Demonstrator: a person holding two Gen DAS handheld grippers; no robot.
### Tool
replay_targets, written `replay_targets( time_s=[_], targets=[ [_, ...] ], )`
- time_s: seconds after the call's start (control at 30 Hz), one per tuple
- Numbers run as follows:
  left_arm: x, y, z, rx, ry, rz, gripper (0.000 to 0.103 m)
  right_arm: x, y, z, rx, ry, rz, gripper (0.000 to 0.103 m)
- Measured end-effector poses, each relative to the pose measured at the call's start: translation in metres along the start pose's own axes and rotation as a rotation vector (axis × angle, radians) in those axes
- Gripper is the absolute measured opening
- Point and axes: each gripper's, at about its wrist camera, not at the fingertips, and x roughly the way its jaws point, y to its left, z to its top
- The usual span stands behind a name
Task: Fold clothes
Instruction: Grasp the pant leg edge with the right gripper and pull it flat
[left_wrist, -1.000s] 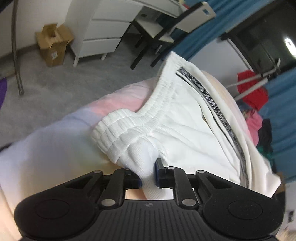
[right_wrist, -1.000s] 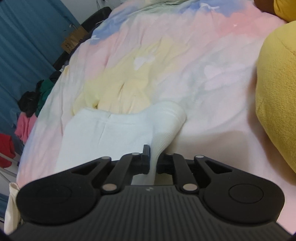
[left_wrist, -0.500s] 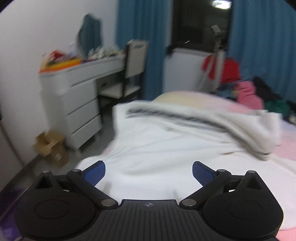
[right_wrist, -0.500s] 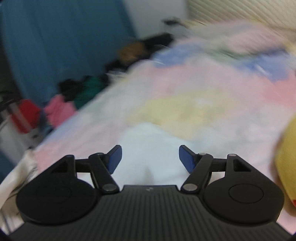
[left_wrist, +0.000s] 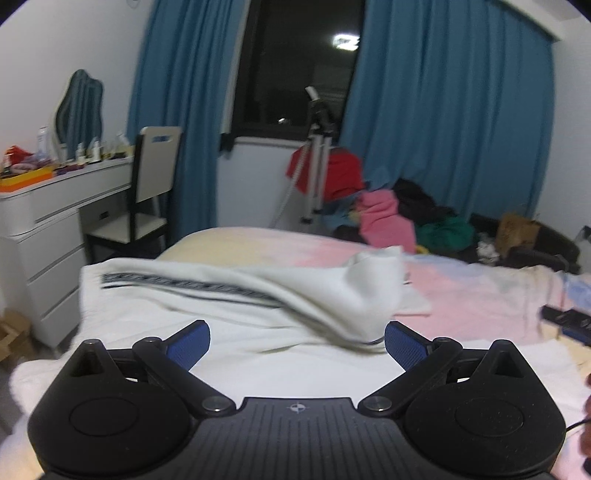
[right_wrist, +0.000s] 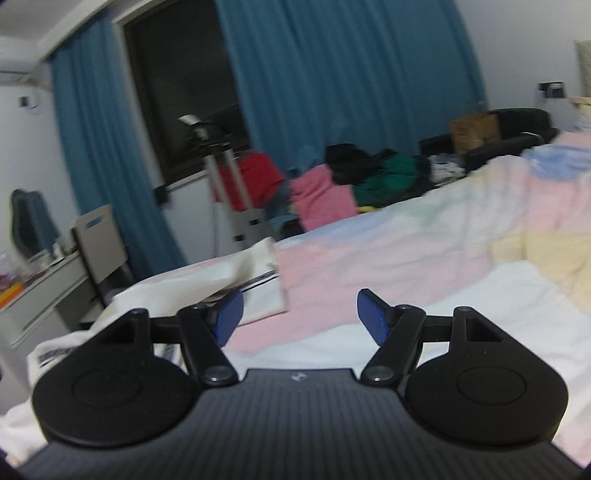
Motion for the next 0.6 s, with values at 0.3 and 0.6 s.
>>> replay_targets(
  time_s=[0.3,0.6],
  targets=[
    [0.019,-0.001,-0.039,-0.043,-0.074,-0.014,0.102,0.039,0.019,-0.031,0.055,0.146,0.074,0.071],
    [0.074,0.019,-0.077,-0.036,-0.011,-0.045,0.102,0.167,0.016,-0.042,0.32,0.314,0.082,0.07]
  ],
)
